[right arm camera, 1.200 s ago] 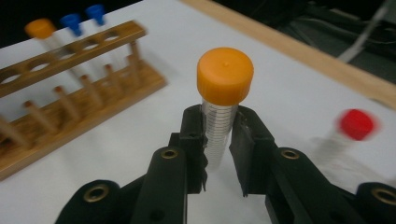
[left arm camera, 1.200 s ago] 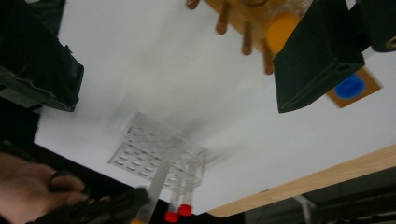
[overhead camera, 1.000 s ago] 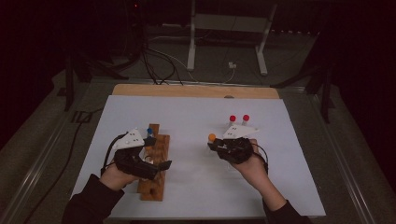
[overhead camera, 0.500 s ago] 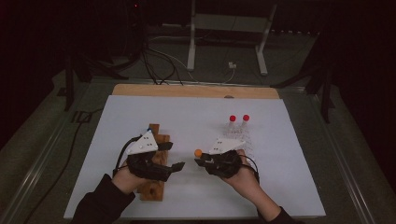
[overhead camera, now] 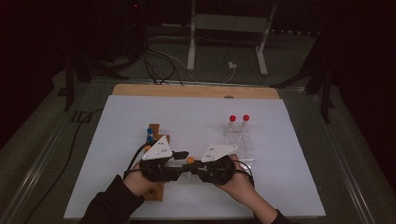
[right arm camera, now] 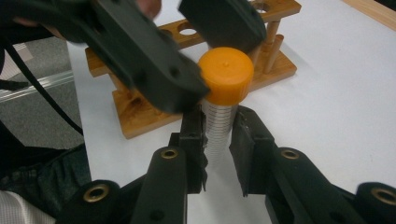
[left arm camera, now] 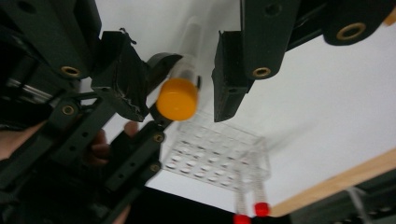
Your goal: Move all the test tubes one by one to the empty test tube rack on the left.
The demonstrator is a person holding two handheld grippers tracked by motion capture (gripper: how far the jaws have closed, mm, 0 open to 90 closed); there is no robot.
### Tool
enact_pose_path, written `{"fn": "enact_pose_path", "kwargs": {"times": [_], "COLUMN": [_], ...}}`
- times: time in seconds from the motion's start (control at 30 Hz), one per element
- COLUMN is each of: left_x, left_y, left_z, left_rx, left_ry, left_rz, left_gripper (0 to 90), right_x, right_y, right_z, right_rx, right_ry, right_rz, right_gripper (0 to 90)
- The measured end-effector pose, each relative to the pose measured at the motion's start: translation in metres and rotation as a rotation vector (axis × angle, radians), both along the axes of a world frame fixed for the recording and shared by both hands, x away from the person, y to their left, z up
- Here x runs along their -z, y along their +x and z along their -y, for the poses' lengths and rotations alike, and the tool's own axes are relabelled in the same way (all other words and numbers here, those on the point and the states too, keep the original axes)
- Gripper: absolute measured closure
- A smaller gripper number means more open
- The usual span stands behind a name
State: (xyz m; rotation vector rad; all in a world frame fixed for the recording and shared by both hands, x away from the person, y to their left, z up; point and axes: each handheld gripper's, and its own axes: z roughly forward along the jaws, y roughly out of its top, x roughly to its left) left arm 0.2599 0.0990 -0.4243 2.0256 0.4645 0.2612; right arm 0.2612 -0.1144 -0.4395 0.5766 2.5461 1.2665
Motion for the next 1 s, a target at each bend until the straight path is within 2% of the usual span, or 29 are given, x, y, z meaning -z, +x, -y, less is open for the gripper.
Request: {"fn": "enact_pose_path", "kwargs": {"times": [0.13, 0.2, 0.33, 0.47, 0.73, 0.9, 1.0], "left_x": [0.002, 0.001, -0.001, -0.007, -0.024, -0.033, -0.04], "left_y": [0.001, 0.0, 0.001, 0.001, 0.001, 0.001, -0.001], "left_z": [0.001, 0.001, -0.001, -0.008, -0.031, -0.046, -0.055], "left_rx": [0.009, 0.008, 0.006, -0.018, -0.094, -0.138, -0.163], "left_ry": [-0.001, 0.007, -0.002, -0.008, -0.026, -0.036, -0.043], "left_rz": [0.0, 0.015, 0.012, 0.032, 0.067, 0.081, 0.096], "left_gripper": [69.8, 70.9, 71.7, 71.9, 72.0, 72.0, 72.0], "right_x": [0.0, 0.001, 0.0, -0.002, -0.013, -0.017, -0.018], "right_y": [-0.002, -0.002, -0.001, -0.002, 0.002, 0.004, 0.006], "right_z": [-0.002, -0.003, -0.002, -0.001, 0.013, 0.017, 0.019], "right_rx": [-0.005, -0.004, -0.008, 0.001, 0.076, 0.129, 0.155], "right_ry": [-0.003, -0.001, 0.017, 0.012, 0.092, 0.115, 0.125], "right_rz": [-0.004, -0.004, -0.011, 0.0, 0.034, 0.046, 0.045], "right_gripper": [75.1, 75.1, 73.8, 55.3, 40.0, 16.6, 7.2]}}
